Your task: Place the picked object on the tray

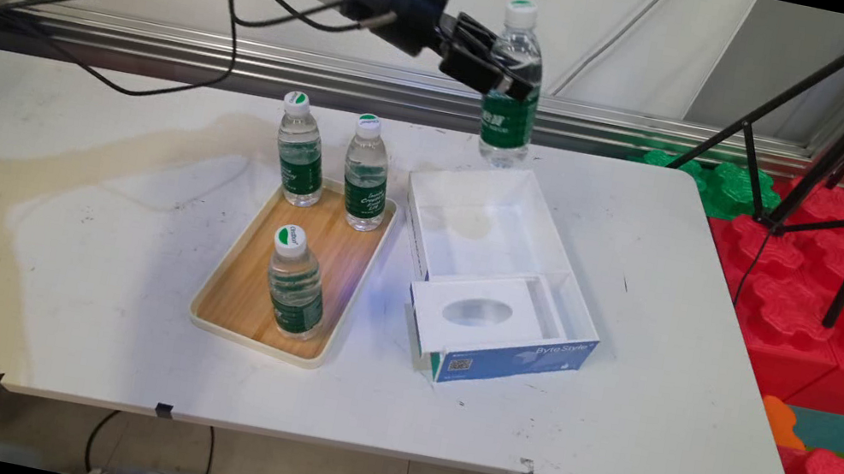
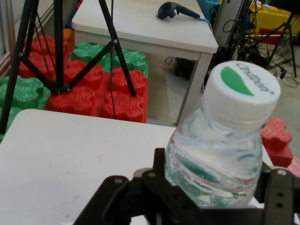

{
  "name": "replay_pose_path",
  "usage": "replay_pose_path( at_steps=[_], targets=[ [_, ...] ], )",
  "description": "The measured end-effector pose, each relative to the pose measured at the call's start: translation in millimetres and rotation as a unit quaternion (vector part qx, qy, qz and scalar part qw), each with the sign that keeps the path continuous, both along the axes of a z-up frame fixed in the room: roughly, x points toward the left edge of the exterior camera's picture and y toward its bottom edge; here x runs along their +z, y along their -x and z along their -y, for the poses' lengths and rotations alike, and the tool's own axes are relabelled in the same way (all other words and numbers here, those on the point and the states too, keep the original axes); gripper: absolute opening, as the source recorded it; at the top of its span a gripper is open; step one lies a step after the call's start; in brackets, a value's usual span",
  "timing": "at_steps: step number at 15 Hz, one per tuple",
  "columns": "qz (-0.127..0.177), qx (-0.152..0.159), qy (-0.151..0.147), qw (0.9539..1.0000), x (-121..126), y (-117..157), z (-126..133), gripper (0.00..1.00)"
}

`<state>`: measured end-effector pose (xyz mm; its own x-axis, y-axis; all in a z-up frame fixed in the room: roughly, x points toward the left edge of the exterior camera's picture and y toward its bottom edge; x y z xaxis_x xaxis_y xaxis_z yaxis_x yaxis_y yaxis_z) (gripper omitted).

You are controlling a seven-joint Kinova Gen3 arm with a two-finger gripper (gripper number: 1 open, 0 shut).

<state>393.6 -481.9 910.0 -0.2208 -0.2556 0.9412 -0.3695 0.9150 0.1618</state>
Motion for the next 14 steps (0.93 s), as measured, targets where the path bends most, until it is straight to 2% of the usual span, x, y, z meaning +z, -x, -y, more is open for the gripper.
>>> replay_pose_path(
  at_steps=[6,14],
  targets=[
    [-0.001,0.003,-0.015,0.9999,14.3,-27.2,-17.0,0.0],
    [0.01,0.002,-0.043,0.999,18.1,-83.1,-57.4,0.0]
  ],
)
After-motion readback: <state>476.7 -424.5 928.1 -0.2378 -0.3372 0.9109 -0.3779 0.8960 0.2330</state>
